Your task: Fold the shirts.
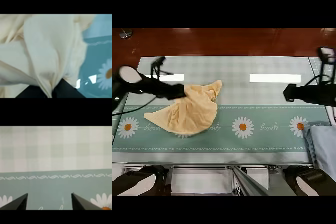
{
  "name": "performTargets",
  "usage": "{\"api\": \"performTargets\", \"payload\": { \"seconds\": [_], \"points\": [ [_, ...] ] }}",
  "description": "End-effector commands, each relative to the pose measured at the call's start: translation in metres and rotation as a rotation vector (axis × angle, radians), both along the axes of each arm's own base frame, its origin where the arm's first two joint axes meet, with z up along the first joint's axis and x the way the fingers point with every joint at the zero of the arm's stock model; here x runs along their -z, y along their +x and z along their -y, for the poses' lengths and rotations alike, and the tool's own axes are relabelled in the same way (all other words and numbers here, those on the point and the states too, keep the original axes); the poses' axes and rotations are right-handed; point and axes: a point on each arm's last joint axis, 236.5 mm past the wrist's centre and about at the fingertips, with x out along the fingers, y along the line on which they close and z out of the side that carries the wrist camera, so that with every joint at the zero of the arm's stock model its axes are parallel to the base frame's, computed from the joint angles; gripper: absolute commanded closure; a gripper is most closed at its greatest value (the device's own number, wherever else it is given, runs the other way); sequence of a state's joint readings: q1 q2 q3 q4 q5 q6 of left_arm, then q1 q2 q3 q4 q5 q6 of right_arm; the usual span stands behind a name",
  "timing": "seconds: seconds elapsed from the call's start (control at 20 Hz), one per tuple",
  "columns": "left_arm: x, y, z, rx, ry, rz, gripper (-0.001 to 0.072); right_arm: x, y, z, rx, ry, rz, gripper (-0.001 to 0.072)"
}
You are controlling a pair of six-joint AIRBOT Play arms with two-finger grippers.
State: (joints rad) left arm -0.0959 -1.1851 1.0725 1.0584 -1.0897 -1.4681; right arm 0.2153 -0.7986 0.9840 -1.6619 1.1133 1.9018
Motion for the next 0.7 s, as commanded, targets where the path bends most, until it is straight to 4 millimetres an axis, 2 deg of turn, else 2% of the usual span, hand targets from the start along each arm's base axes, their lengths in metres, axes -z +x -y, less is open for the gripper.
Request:
{"api": "performTargets", "payload": {
  "seconds": [0.0,0.15,0.25,0.35,0.4,0.5,0.65],
  "points": [
    [-0.143,0.001,0.027,0.058,-0.138,0.342,0.0678,-0.063,-0.025,0.009,0.024,0.041,0.182,0.0096],
    [-0.245,-0.027,0.035,0.119,-0.159,0.559,0.0678,-0.089,-0.052,0.015,0.027,0.060,0.261,0.0096],
    [-0.312,-0.045,0.046,0.161,-0.188,0.718,0.0678,-0.097,-0.065,0.018,0.029,0.068,0.282,0.0099],
    [-0.372,-0.062,0.058,0.185,-0.235,0.875,0.0678,-0.103,-0.075,0.018,0.026,0.083,0.299,0.0163],
    [-0.398,-0.069,0.062,0.185,-0.268,0.949,0.0678,-0.105,-0.078,0.016,0.021,0.094,0.307,0.0163],
    [-0.441,-0.079,0.072,0.173,-0.348,1.071,0.0678,-0.108,-0.082,0.014,0.014,0.109,0.317,0.0160],
    [-0.466,-0.091,0.104,0.214,-0.479,1.118,0.0678,-0.108,-0.083,0.013,0.010,0.111,0.314,0.0160]
  ]
}}
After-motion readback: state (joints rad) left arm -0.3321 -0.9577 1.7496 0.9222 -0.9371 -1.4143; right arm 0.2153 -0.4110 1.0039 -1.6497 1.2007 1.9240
